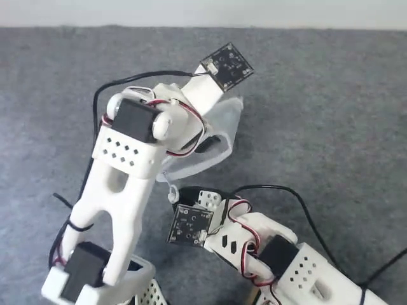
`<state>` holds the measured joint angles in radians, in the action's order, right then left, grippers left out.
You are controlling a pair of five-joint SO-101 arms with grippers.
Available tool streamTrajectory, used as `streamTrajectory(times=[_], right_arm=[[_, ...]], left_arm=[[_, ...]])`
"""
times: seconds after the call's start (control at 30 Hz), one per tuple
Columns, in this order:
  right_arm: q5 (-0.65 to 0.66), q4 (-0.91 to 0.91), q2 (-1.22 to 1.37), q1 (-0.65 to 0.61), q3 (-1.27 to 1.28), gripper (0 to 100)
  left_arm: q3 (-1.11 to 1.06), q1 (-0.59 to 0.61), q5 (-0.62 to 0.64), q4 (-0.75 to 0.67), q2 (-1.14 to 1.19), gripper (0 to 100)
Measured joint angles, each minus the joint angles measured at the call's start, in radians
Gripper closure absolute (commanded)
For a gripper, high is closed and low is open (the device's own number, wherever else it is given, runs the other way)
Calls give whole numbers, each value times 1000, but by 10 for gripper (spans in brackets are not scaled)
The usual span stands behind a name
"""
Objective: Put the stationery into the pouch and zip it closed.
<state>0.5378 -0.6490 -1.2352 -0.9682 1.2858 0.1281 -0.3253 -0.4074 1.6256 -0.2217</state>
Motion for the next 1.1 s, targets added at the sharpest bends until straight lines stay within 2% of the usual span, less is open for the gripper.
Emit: streamTrajectory(times=[0.17, 0.37, 0.83, 1.1], right_arm=[[2, 0, 0, 0, 0, 994], [2, 0, 0, 11, 0, 994], [2, 0, 0, 123, 0, 994], [3, -129, -55, 172, -64, 994]], left_arm=[[46, 3, 9, 3, 0, 754], [143, 9, 9, 83, 0, 754], [161, 183, 8, 95, 0, 754], [-54, 236, -61, 97, -193, 754]])
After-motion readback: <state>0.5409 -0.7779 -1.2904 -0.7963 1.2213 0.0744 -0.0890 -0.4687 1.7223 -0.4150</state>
